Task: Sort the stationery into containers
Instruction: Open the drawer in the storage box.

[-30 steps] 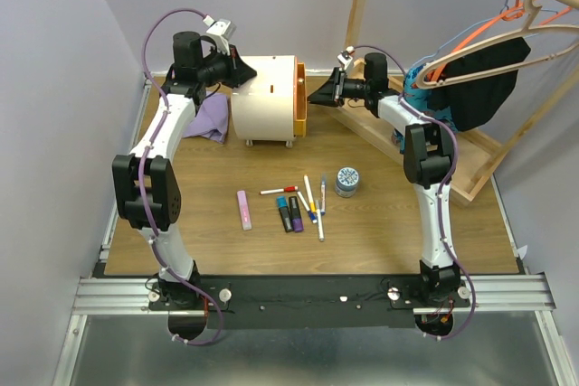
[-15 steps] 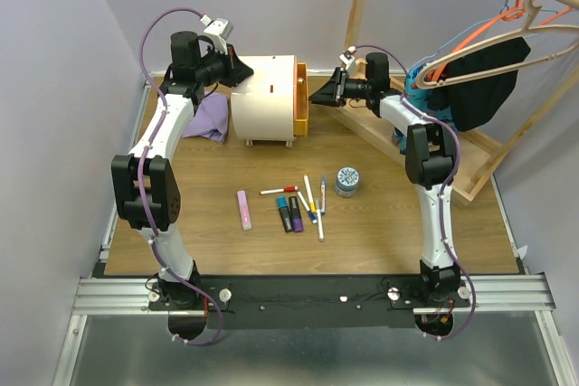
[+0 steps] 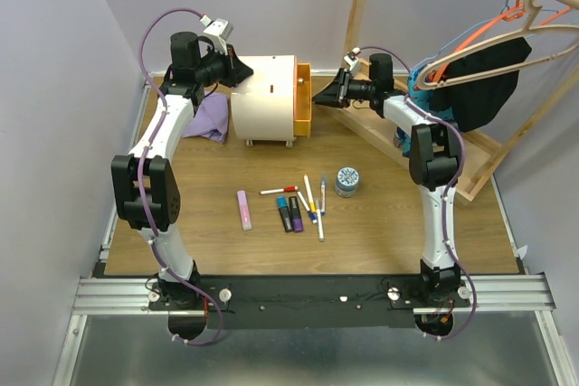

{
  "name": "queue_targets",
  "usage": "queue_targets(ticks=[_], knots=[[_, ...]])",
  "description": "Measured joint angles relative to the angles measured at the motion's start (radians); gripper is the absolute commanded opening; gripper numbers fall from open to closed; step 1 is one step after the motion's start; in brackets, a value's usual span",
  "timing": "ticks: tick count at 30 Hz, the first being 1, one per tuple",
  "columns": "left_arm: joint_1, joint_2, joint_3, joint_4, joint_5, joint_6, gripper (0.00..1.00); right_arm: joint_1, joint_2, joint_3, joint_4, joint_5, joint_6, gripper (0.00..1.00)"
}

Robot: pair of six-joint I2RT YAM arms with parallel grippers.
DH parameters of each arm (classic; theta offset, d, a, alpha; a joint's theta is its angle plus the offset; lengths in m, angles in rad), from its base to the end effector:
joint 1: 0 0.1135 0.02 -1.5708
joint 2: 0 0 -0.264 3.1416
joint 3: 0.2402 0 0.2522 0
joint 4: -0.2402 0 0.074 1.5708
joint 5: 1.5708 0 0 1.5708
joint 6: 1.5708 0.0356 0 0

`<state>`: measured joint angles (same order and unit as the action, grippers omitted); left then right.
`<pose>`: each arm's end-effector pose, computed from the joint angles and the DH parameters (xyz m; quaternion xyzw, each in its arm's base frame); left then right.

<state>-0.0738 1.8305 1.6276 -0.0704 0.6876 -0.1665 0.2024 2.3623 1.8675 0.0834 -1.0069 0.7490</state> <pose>0.4347 -0.0548 0.3507 0.1687 0.7588 -0.3348 0.5325 0.5201 0.1375 0.1983 -0.0567 0.7770 0.5785 0.2417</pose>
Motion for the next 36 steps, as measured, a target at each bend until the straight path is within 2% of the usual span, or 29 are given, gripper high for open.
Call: queue_targets(ticks=[13, 14, 15, 17, 27, 30, 36], knots=[[0.000, 0.000, -0.001, 0.002, 0.000, 0.000, 0.00, -0.016, -0.023, -0.019, -0.037, 0.003, -0.036, 0.13], [0.000, 0.000, -0.001, 0.002, -0.001, 0.000, 0.00, -0.016, -0.025, -0.020, -0.042, 0.005, -0.040, 0.16], [0.000, 0.000, -0.001, 0.002, -0.001, 0.000, 0.00, -0.017, -0.026, -0.020, -0.045, 0.006, -0.041, 0.30], [0.000, 0.000, -0.001, 0.002, -0.001, 0.000, 0.00, -0.018, -0.027, -0.021, -0.050, 0.007, -0.043, 0.38], [0.000, 0.000, -0.001, 0.003, -0.005, 0.001, 0.00, -0.023, -0.045, -0.035, -0.080, 0.020, -0.061, 0.40], [0.002, 0.000, -0.001, 0.006, -0.004, 0.001, 0.04, -0.027, -0.051, -0.043, -0.087, 0.023, -0.070, 0.42], [-0.022, 0.001, 0.042, -0.037, -0.003, 0.002, 0.00, -0.043, -0.063, -0.077, -0.108, 0.042, -0.092, 0.43]])
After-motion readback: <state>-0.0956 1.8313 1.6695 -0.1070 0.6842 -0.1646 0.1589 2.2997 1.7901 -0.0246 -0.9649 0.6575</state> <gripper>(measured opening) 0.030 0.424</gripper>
